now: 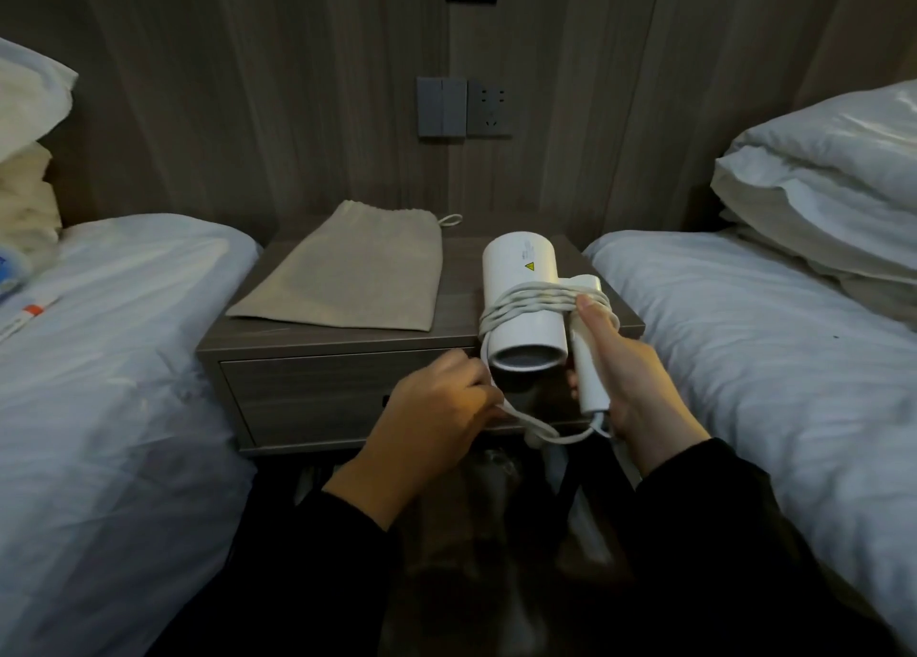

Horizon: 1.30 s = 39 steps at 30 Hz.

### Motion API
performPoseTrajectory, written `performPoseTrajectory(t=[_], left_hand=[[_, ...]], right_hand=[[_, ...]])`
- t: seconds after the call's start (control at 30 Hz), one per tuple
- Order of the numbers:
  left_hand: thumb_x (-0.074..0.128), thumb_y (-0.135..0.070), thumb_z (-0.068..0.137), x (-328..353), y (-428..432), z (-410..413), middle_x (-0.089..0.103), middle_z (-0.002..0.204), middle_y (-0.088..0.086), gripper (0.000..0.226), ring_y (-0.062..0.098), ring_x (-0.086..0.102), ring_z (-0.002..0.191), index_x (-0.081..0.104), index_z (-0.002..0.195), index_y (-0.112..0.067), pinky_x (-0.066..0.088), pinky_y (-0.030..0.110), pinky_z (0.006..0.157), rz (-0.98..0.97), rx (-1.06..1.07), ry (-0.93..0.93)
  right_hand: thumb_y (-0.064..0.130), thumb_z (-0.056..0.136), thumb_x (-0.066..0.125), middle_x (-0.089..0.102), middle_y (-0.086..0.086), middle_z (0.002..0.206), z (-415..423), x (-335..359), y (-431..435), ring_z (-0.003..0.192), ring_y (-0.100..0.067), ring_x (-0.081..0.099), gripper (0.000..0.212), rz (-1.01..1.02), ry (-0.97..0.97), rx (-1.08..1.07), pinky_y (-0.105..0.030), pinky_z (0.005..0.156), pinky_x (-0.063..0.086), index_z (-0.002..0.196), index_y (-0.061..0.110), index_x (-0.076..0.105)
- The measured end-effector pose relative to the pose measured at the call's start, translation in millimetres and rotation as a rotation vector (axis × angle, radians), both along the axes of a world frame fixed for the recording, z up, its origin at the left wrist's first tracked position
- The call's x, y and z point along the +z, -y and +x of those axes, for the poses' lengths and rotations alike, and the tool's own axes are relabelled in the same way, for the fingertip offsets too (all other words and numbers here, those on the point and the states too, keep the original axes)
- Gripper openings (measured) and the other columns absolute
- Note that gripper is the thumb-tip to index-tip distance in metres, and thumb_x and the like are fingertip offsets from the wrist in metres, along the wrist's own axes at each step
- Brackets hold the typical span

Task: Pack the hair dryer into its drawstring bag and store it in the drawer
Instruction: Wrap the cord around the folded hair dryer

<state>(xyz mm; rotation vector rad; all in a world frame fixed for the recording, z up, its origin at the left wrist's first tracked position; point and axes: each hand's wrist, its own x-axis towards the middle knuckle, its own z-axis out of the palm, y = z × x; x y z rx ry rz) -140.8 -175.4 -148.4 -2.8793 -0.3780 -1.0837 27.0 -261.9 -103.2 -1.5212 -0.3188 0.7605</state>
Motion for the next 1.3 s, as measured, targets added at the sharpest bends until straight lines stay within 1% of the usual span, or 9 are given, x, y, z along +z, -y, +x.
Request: performPoseTrajectory(t=[0.17,0.33,0.53,0.67,0.83,0.93,1.1,1.2,1.3], left_hand=[[0.058,-0.028,0.087,10.7,-3.3,-5.7,0.065,0.074,0.000,0.022,0.007,0.053,0.070,0.071,0.081,-0.011,0.044,0.020,0.066,-0.233,-0.040,0.264],[0.058,-0.028,0.082,11.0,-1.5,-7.3,0.066,0.069,-0.001,0.019,0.011,0.057,0.065,0.070,0.078,-0.013,0.046,0.016,0.059,-0.485,0.017,0.426],[0.065,-0.025,0.081,9.1,3.6,-4.4,0.064,0.067,-0.001,0.018,0.003,0.051,0.060,0.071,0.074,-0.009,0.043,0.010,0.061,-0.327,0.096,0.435],[0.071,-0.025,0.075,8.4,6.2,0.8,0.060,0.073,-0.003,0.019,0.000,0.047,0.063,0.068,0.067,-0.008,0.039,0.005,0.061,-0.352,0.201,0.475],[0.083,-0.026,0.063,19.5,5.6,2.7,0.049,0.091,-0.012,0.022,0.002,0.048,0.085,0.063,0.063,-0.016,0.037,-0.001,0.068,-0.823,0.293,0.449],[0.084,-0.025,0.061,21.1,3.8,2.8,0.050,0.103,-0.006,0.036,0.003,0.050,0.088,0.054,0.080,-0.024,0.040,0.010,0.066,-0.978,0.279,0.452],[0.082,-0.021,0.065,26.8,0.4,3.0,0.051,0.125,0.000,0.090,0.013,0.058,0.105,0.028,0.137,-0.033,0.052,0.028,0.080,-1.436,0.065,0.470],[0.075,-0.014,0.073,25.0,3.7,5.8,0.052,0.127,0.007,0.098,0.025,0.063,0.104,0.012,0.144,-0.042,0.054,0.044,0.088,-1.632,-0.107,0.521],[0.071,-0.009,0.076,22.3,3.3,8.2,0.054,0.126,0.009,0.092,0.029,0.064,0.104,0.017,0.144,-0.039,0.054,0.047,0.087,-1.647,-0.165,0.595]], right_hand=[[0.052,0.073,0.069,0.065,-0.009,0.060,-3.0,-3.5,-1.9,0.052,-0.021,0.059,0.050,-0.034,0.053,0.065,-0.028,0.054,0.050,0.075,0.003,0.067],[0.052,0.074,0.068,0.071,-0.008,0.081,-13.2,-5.6,-2.3,0.067,-0.018,0.066,0.049,-0.096,0.109,0.100,-0.024,0.057,0.051,0.086,0.005,0.069],[0.053,0.075,0.068,0.073,-0.011,0.083,-20.0,-8.5,-5.2,0.068,-0.020,0.067,0.053,-0.117,0.074,0.116,-0.025,0.055,0.051,0.092,0.003,0.070],[0.055,0.072,0.069,0.073,-0.012,0.087,-20.4,-14.6,-8.5,0.075,-0.023,0.069,0.055,-0.122,0.071,0.111,-0.031,0.066,0.054,0.093,0.004,0.070],[0.054,0.073,0.068,0.073,-0.011,0.086,-19.2,-14.7,-7.8,0.075,-0.024,0.069,0.053,-0.130,0.117,0.121,-0.032,0.067,0.054,0.094,0.005,0.069],[0.050,0.074,0.069,0.073,-0.011,0.086,-19.2,-11.7,-6.5,0.072,-0.022,0.068,0.049,-0.115,0.137,0.143,-0.029,0.062,0.053,0.095,0.005,0.069],[0.050,0.074,0.069,0.074,-0.010,0.083,-20.5,-7.9,-5.0,0.070,-0.023,0.069,0.049,-0.103,0.122,0.196,-0.031,0.066,0.055,0.094,0.005,0.070],[0.053,0.075,0.067,0.074,-0.007,0.081,-21.6,-4.5,-4.3,0.070,-0.020,0.070,0.048,-0.099,0.170,0.254,-0.029,0.063,0.055,0.091,0.008,0.071],[0.059,0.074,0.063,0.074,-0.006,0.085,-21.9,-4.2,-3.9,0.078,-0.021,0.070,0.050,-0.119,0.242,0.297,-0.035,0.074,0.056,0.090,0.012,0.070]])
